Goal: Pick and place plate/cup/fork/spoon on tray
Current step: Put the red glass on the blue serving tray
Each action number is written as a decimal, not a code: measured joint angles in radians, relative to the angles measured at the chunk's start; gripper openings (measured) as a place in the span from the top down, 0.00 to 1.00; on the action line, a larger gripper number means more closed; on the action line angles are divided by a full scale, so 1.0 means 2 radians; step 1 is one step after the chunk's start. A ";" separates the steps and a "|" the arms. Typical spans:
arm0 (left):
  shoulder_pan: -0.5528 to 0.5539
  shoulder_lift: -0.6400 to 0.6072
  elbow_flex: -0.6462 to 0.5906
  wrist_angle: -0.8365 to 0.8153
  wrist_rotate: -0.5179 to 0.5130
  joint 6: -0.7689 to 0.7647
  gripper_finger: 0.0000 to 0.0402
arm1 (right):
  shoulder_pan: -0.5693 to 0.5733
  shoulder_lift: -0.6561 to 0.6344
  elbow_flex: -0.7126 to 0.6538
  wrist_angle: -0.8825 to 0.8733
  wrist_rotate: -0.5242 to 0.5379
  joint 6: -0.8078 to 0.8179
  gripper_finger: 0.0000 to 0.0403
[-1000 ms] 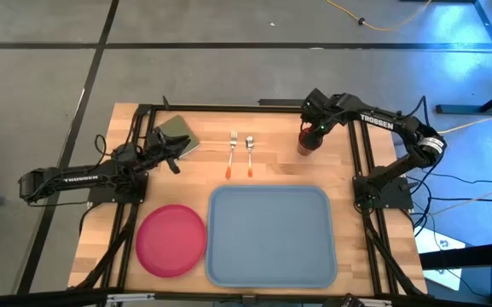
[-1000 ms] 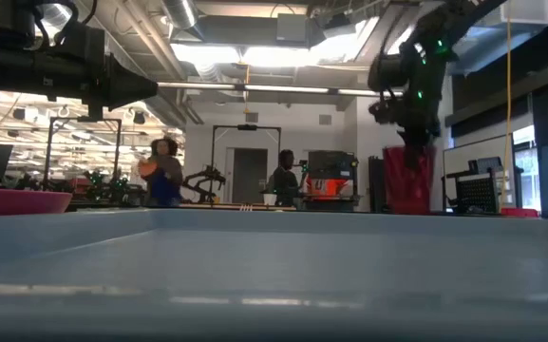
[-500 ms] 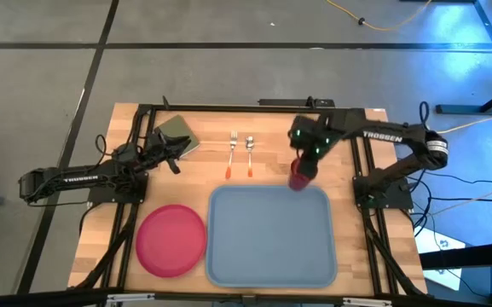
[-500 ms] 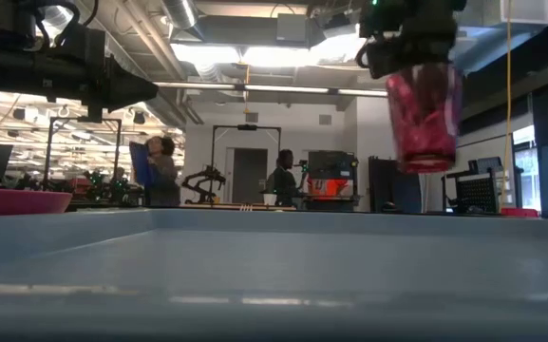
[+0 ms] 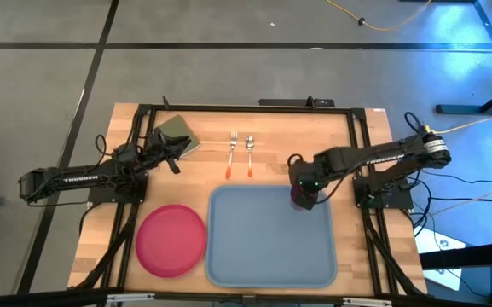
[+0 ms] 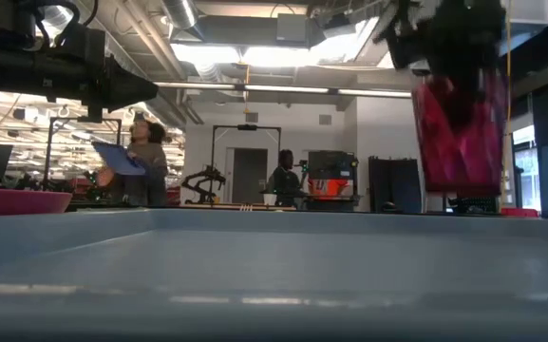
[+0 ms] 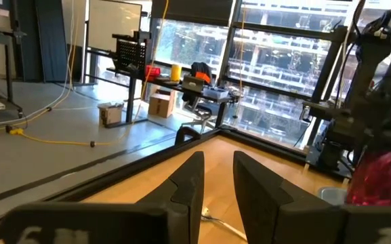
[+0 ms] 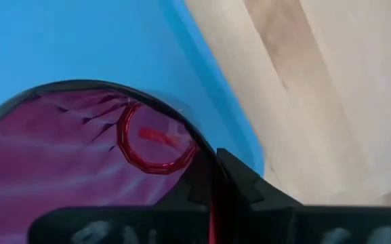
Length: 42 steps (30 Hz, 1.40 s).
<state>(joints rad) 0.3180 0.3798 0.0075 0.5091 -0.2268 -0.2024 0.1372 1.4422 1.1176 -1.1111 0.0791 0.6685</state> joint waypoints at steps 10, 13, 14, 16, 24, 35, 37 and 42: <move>0.000 0.000 0.000 0.000 0.000 -0.003 0.82 | 0.013 0.000 -0.070 0.022 -0.057 0.069 0.97; 0.000 0.000 0.000 0.000 0.000 -0.003 0.82 | 0.018 -0.001 -0.081 0.054 -0.077 0.069 0.95; 0.000 0.000 0.000 0.000 0.000 -0.003 0.82 | 0.021 -0.001 -0.086 0.065 -0.080 0.069 0.94; 0.000 0.000 0.000 0.000 0.000 -0.004 0.82 | 0.025 -0.002 -0.095 0.077 -0.081 0.069 0.92; 0.000 0.000 0.000 0.000 0.000 -0.016 0.82 | 0.028 0.000 -0.086 0.050 -0.076 0.067 0.89; 0.000 0.000 0.000 0.000 0.000 -0.016 0.82 | 0.029 0.000 -0.017 -0.022 -0.036 0.067 0.89; 0.000 0.000 0.000 0.000 0.000 -0.016 0.82 | 0.029 0.000 -0.011 -0.029 -0.037 0.066 0.89; 0.000 0.000 0.000 0.000 0.000 -0.016 0.82 | 0.029 0.000 0.017 -0.074 -0.038 0.067 0.89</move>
<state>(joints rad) 0.3180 0.3798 0.0074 0.5095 -0.2276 -0.2337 0.1955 1.4422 1.1514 -1.2584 0.0033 0.8024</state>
